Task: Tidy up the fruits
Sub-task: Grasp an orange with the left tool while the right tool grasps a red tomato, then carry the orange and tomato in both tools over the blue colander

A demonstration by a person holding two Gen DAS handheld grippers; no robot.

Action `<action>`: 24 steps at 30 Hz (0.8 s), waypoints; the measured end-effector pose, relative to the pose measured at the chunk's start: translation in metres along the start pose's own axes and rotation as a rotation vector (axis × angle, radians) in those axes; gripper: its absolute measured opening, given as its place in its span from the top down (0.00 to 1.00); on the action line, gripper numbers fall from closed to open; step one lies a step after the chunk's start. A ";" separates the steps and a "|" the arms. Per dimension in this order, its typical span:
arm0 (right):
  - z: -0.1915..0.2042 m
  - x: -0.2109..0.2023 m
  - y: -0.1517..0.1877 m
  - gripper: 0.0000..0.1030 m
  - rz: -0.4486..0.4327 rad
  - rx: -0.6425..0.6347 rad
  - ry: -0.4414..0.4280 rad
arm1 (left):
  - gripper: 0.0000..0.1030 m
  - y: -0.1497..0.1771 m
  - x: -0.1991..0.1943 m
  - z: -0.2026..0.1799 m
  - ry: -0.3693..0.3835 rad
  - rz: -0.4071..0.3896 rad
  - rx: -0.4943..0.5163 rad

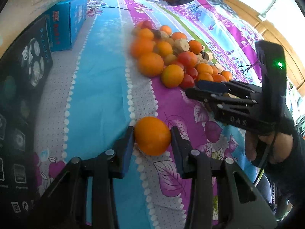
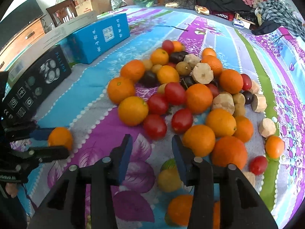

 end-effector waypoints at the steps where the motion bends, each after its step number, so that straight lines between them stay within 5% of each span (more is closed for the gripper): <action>1: 0.000 0.004 -0.002 0.57 0.002 -0.011 0.003 | 0.62 0.000 0.001 0.000 0.001 0.000 -0.001; 7: 0.005 0.012 -0.006 0.65 -0.023 -0.088 -0.050 | 0.62 -0.002 0.003 0.000 0.006 -0.001 0.002; 15: 0.007 0.012 -0.004 0.72 -0.031 -0.071 0.003 | 0.62 -0.005 0.002 -0.002 -0.010 -0.006 0.005; 24: -0.015 -0.060 0.009 0.72 -0.056 0.174 0.137 | 0.63 -0.023 -0.038 -0.026 -0.089 -0.117 0.056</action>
Point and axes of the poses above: each gripper's, at about its wrist camera, not at the fingertips, and x roughly the way its jaws point, z to its left, y to its underside, the point moved 5 cm from there along x, roughly the way its jaws point, and after that the axes turned 15 degrees about y, right-handed, at the moved point
